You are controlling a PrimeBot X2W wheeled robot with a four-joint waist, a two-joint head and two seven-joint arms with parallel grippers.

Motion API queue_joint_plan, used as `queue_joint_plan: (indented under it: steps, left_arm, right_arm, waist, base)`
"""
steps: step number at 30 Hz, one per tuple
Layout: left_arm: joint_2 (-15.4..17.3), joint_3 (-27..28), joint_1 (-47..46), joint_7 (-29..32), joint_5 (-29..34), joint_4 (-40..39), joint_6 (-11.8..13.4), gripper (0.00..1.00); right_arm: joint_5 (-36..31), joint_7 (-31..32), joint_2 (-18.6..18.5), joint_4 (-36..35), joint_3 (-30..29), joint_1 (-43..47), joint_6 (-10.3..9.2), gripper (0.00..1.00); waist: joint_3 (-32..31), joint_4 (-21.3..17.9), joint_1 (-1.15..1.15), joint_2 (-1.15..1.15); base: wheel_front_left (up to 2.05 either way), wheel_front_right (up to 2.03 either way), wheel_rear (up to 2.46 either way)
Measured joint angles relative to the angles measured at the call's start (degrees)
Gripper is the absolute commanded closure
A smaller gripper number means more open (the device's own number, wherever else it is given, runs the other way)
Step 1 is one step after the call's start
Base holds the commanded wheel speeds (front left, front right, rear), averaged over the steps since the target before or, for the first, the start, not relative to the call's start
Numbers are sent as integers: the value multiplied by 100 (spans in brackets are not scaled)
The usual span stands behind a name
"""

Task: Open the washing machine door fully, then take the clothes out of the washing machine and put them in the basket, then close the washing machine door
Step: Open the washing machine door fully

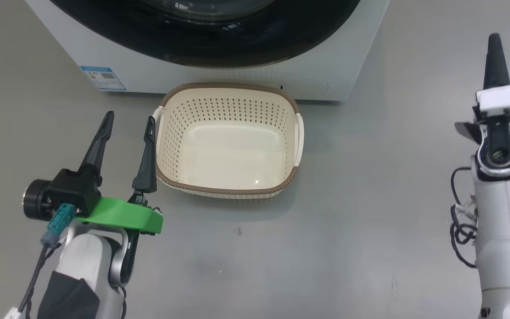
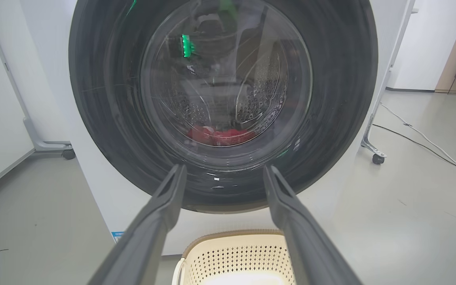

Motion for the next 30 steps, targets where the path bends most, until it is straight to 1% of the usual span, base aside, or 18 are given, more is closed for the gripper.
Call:
queue_joint_plan:
  steps: [5,11,17,23,25,28,30]
  left_arm:
    - [-18,-64,-219,-1,14,-78,-48,0]
    - [-51,-155,-449,-1,14,-113,-58,0]
    - [-80,-205,-626,-1,14,-154,-99,0]
    - [-109,-238,-736,-1,14,-167,-99,0]
    - [-115,-272,-759,-1,14,-167,-100,0]
    - [-133,-313,-798,-1,14,-163,-100,0]
    - [-136,-331,-801,-1,14,-152,-100,0]
  right_arm:
    - [753,565,-7,86,-220,-660,0,100]
    - [1302,1267,-29,133,-275,-1390,0,100]
    - [1440,1858,-371,244,-223,-1994,-2,100]
    - [1474,2366,-521,419,-41,-2493,-24,100]
    - [1459,2470,-617,489,4,-2629,-104,100]
    - [1467,2644,-698,603,54,-2809,-119,100]
    - [1528,2755,-699,689,53,-2917,-169,100]
  waist:
    - [316,84,0,0]
    - [648,231,0,0]
    - [919,410,0,0]
    - [1129,592,0,0]
    - [1184,649,0,0]
    - [1255,732,0,0]
    - [1295,784,1,0]
  base:
    - [0,0,0]
    - [0,0,0]
    - [0,0,0]
    - [0,0,0]
    - [0,0,0]
    - [0,0,0]
    - [0,0,0]
